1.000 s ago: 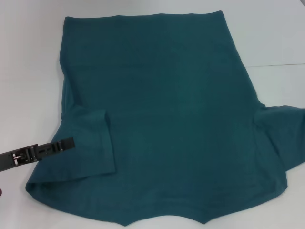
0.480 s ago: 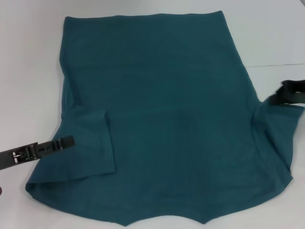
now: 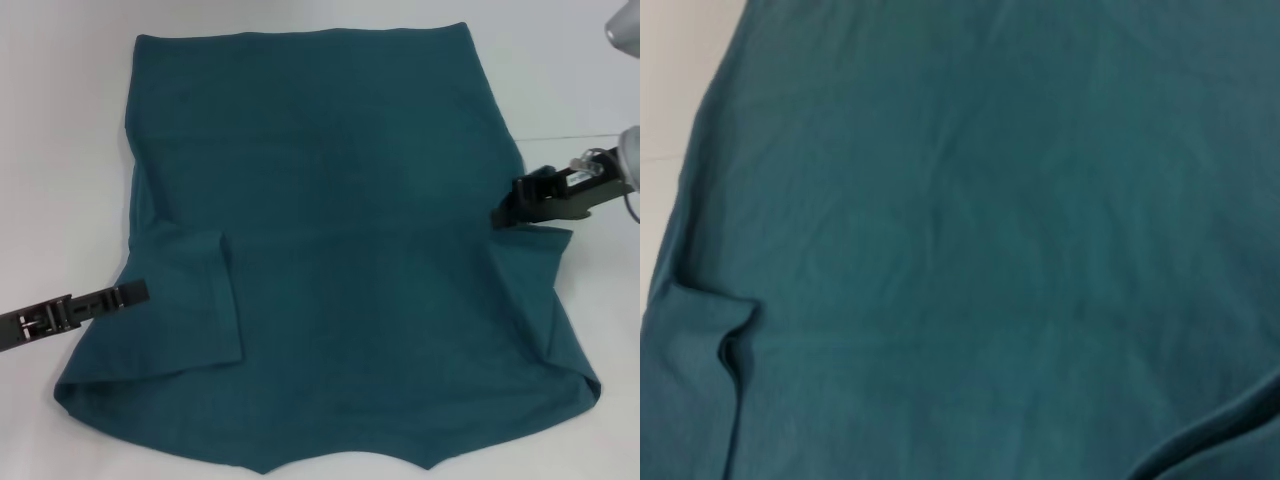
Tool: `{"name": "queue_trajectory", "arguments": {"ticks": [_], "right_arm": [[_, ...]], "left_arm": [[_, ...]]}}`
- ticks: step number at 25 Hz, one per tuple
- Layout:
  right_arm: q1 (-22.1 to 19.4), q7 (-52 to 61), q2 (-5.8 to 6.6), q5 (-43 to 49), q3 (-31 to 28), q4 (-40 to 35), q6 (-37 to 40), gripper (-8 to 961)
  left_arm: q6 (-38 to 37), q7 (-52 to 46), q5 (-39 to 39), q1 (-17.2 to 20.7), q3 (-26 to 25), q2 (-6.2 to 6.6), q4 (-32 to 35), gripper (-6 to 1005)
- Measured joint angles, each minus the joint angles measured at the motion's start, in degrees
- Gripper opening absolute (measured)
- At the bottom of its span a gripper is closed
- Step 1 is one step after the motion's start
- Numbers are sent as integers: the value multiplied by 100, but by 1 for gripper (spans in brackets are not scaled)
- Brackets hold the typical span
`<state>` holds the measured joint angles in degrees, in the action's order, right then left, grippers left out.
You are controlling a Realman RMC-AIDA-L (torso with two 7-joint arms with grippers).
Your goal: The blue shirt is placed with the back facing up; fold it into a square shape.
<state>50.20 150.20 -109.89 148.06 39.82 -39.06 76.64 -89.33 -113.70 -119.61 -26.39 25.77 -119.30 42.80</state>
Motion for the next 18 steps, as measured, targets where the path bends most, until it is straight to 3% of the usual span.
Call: {"name": "queue_trajectory", "arguments": {"ticks": [11,18], "right_arm": [[83,-56,-58,-88,5,274,-250,70],[-42,-602,-6,-1206,-27,396,-16,77]], "left_arm": [[64,-11,0,3,-1,3,0,594],[88,-11,0,7,-1,4,0,594]]}}
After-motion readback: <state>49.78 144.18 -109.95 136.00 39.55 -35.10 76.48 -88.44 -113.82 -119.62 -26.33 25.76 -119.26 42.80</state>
